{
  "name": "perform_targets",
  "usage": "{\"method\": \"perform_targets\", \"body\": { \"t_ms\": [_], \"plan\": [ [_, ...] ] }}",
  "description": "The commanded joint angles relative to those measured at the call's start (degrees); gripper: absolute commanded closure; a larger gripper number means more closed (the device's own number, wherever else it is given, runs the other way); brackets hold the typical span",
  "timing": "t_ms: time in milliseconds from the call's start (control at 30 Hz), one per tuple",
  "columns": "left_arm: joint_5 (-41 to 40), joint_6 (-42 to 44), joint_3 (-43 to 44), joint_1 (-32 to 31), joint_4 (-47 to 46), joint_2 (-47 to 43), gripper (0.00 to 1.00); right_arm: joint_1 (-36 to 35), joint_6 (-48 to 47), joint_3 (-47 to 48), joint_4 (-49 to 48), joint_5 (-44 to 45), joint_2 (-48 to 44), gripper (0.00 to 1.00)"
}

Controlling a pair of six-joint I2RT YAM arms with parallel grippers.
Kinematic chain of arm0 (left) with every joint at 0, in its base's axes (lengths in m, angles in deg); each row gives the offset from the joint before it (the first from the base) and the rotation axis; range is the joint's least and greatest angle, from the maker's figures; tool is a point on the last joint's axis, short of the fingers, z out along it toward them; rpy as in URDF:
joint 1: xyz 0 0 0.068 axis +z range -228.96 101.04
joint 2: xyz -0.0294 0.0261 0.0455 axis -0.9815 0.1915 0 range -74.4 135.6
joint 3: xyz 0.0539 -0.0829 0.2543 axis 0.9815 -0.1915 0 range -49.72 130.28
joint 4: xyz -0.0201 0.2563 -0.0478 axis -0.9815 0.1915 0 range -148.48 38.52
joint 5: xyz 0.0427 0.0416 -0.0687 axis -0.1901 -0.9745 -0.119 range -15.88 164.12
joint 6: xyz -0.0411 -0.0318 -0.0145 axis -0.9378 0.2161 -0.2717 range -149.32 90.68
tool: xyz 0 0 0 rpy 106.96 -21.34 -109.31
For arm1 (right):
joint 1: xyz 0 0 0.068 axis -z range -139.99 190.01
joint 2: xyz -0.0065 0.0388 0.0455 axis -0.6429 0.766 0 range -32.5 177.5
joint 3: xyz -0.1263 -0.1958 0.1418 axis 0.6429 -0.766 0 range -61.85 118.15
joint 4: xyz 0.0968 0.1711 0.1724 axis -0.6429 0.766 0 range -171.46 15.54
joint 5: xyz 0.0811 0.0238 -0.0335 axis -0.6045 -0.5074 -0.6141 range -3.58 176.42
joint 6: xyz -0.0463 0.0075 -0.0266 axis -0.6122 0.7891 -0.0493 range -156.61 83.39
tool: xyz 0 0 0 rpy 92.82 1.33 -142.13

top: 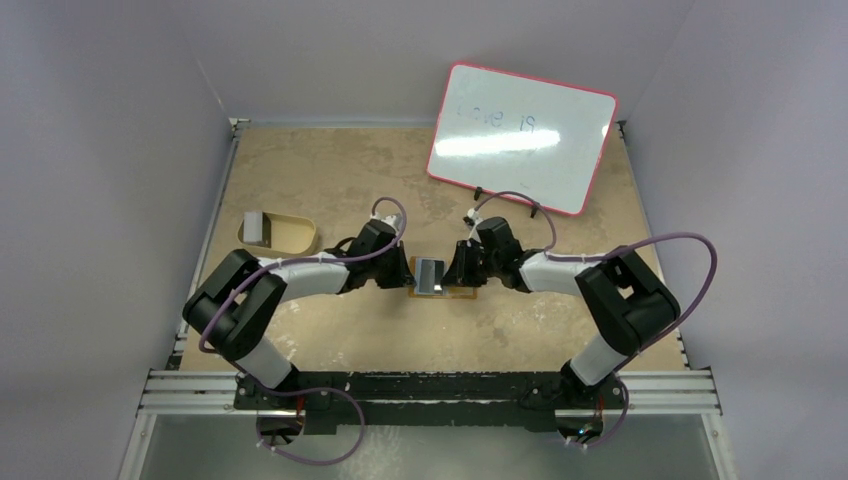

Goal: Put the credit cards into the card holder
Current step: Insert the credit card into the card holder.

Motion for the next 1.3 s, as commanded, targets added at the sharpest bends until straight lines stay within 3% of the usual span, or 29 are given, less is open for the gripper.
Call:
{"method": "perform_targets", "body": {
  "t_ms": [0,300,667,1267],
  "plan": [
    [-5.7,2.1,1.5,0.3,6.5,-3.0,1.00,-0.5,-3.9,2.2,3.8,-0.8,-1.8,0.79],
    [-0.7,-4.7,-1.1,0.3,-5.6,-5.6,0.78,-0.4,-3.4,2.8,11.0,6.0,-10.0,0.70],
    [2.0,-10.2,-2.7,0.2,-15.2,-0.8,0.61,0.5,-4.3,3.0,13.3,13.3,-10.4,0.63],
    [-1.1,-9.8,-2.0,0.2,-13.6,1.8,0.60,1.0,-3.7,-0.8,10.1,14.6,-7.5,0.62]
  ]
}}
